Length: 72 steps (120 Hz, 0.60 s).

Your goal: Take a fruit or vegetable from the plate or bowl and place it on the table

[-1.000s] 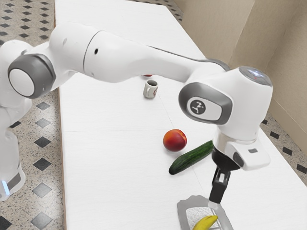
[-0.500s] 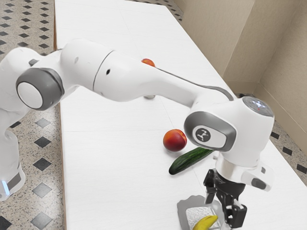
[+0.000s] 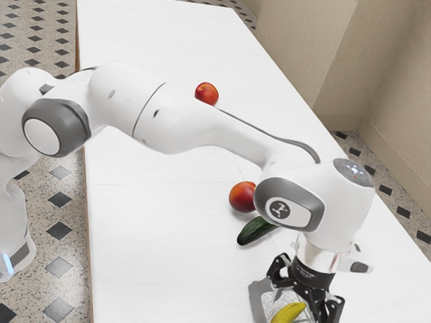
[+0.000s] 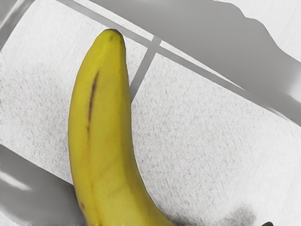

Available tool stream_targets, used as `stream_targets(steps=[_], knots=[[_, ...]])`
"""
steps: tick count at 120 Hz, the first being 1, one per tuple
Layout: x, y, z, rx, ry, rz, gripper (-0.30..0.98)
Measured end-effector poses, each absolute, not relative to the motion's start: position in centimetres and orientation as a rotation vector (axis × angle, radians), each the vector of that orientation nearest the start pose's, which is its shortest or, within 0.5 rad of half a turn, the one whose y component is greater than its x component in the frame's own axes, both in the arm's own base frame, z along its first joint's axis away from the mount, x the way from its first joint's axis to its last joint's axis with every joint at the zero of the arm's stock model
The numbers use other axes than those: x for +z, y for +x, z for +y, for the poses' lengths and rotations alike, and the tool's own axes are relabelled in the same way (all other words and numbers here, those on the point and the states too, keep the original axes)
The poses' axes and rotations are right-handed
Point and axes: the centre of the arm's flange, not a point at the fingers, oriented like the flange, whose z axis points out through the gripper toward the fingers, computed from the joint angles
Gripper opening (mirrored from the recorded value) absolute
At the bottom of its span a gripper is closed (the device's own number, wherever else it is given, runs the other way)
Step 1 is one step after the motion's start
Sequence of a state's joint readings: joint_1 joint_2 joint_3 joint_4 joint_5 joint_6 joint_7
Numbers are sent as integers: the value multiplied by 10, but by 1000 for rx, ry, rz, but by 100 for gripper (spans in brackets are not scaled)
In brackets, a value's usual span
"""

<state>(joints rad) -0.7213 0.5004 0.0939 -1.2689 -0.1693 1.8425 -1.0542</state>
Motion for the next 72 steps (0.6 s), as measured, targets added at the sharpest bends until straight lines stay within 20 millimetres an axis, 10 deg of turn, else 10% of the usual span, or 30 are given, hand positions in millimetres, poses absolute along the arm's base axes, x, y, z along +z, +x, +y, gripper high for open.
stream_targets(steps=[72], knots=[[455, 548, -446, 53, -3063, -938, 69]])
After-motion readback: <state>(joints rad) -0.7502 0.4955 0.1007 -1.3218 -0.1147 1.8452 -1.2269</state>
